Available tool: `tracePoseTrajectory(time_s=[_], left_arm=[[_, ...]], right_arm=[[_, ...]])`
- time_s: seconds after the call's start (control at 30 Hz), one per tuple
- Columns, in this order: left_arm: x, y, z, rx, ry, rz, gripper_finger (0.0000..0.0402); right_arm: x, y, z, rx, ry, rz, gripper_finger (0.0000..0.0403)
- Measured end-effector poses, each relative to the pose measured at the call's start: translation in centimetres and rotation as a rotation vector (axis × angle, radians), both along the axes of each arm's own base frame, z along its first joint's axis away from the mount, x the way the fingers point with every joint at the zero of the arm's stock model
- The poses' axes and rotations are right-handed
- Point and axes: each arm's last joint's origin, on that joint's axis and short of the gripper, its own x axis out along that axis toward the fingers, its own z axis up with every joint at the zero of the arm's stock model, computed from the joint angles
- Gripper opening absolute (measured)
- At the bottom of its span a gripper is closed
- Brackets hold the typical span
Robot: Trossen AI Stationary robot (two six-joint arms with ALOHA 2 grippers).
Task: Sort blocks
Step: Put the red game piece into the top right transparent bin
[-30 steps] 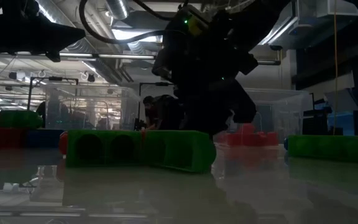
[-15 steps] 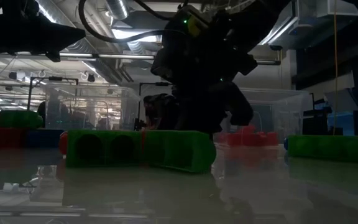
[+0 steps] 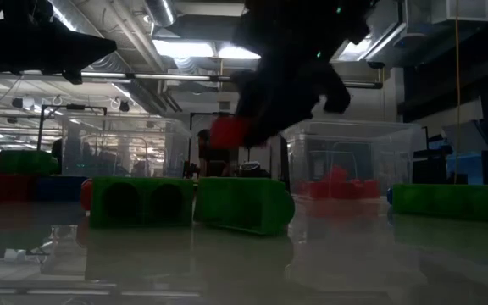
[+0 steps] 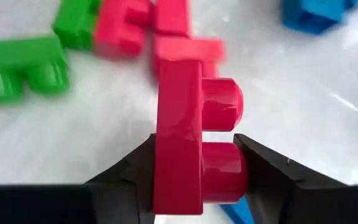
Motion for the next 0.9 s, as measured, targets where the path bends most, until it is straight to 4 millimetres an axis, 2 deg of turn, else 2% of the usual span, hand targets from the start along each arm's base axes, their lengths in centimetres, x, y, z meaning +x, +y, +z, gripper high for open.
tracePoseTrajectory(time_s=[0.13,0.4,0.57,0.7,0.9], left_arm=[[0.0,0.0,0.0,-0.002,0.0,0.0,0.0004],[0.0,0.0,0.0,0.0,-0.002,0.0,0.0004],[0.0,0.0,0.0,0.004,0.002,0.001,0.0004],[0.0,0.0,0.0,0.005,0.002,0.001,0.0004],[0.0,0.0,0.0,0.006,0.002,0.001,0.0004]], right_arm=[[-1.9,-1.9,2.7,-0.088,0.018,-0.09,0.0168],[-6.2,-6.8,8.1,-0.207,-0.009,-0.294,0.0181],[-9.1,-10.1,10.4,-0.299,-0.01,-0.477,0.0172],[-10.8,-12.8,11.1,-0.319,0.011,-0.593,0.017],[-12.4,-16.5,10.3,-0.299,0.09,-0.752,0.0196]])
